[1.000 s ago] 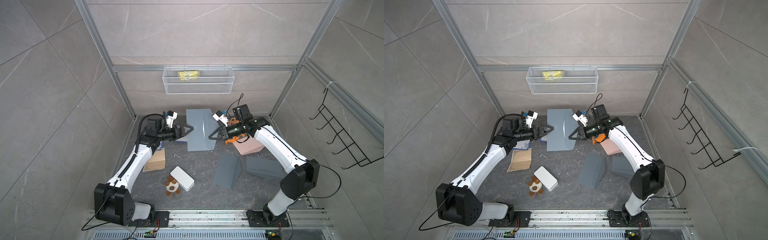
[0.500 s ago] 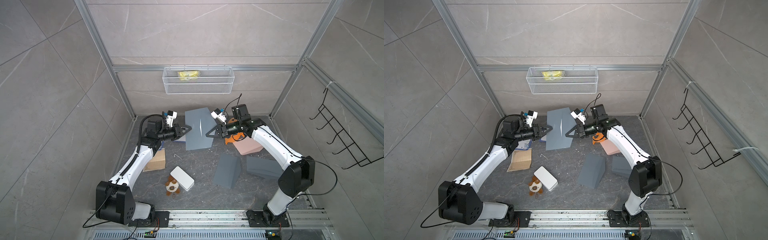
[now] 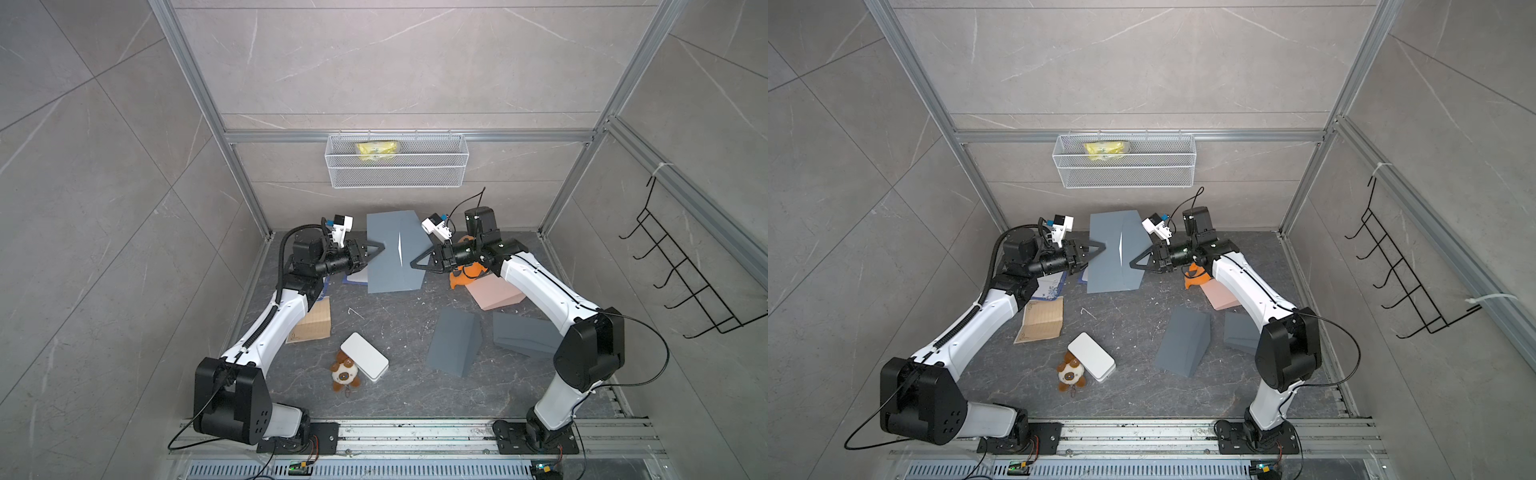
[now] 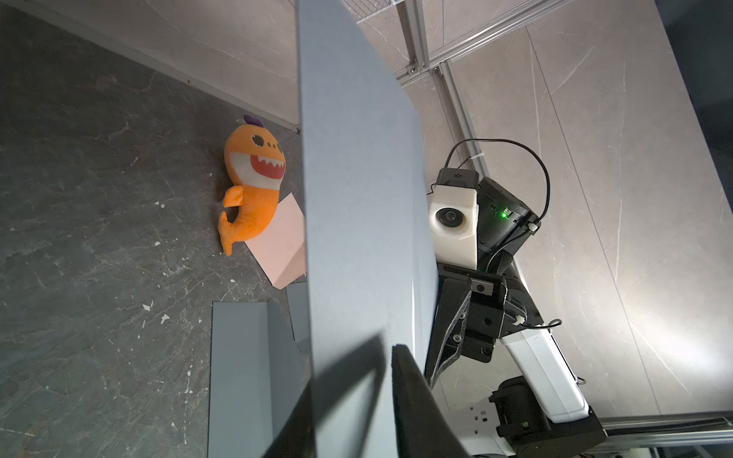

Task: Take the letter paper out of the envelope
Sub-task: Pick up the envelope from the center of the board.

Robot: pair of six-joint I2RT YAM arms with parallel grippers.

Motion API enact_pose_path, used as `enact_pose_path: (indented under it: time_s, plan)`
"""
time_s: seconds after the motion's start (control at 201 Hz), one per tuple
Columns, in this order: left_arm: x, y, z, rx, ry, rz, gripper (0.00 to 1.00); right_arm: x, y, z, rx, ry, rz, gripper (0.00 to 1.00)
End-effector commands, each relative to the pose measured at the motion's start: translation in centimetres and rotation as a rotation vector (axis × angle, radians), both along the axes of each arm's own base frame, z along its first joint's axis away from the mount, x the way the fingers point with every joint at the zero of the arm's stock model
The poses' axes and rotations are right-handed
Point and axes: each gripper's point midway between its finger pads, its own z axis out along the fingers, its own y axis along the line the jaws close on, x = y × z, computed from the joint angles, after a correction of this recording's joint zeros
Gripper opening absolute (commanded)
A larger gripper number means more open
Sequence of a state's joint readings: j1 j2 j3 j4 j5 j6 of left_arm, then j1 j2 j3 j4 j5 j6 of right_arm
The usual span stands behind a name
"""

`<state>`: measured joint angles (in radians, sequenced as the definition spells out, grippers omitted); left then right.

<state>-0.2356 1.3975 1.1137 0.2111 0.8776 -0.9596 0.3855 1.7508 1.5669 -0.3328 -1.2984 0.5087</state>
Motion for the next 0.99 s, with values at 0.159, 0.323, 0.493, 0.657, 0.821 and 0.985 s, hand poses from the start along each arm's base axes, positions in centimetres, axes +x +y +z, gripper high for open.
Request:
enact_pose_path:
  time_s: [0.159, 0.323, 0.493, 0.657, 0.821, 0.985]
  plan:
    - [-0.2, -0.4, 2.7, -0.083, -0.022, -0.037, 0.00, 1.2, 0.1, -0.1, 0.045, 0.015, -0.020, 0.00]
    - [0.4, -0.2, 4.1, -0.155, 0.003, -0.013, 0.00, 3.0, -1.0, 0.0, 0.046, -0.005, -0.136, 0.27]
    - [0.9, -0.3, 5.5, -0.249, 0.020, 0.001, 0.00, 4.1, -1.6, -0.1, 0.079, -0.010, -0.207, 0.45]
    - [1.0, -0.7, 5.9, -0.263, 0.025, 0.007, 0.00, 4.7, -1.5, 0.0, 0.132, 0.013, -0.237, 0.47]
    - [1.1, -1.2, 5.8, -0.261, 0.030, 0.009, 0.00, 5.0, -1.2, 1.2, 0.211, 0.022, -0.253, 0.50]
    - [1.7, -1.1, 6.3, -0.281, 0.029, 0.027, 0.00, 4.8, -0.7, 0.9, 0.218, 0.028, -0.285, 0.52]
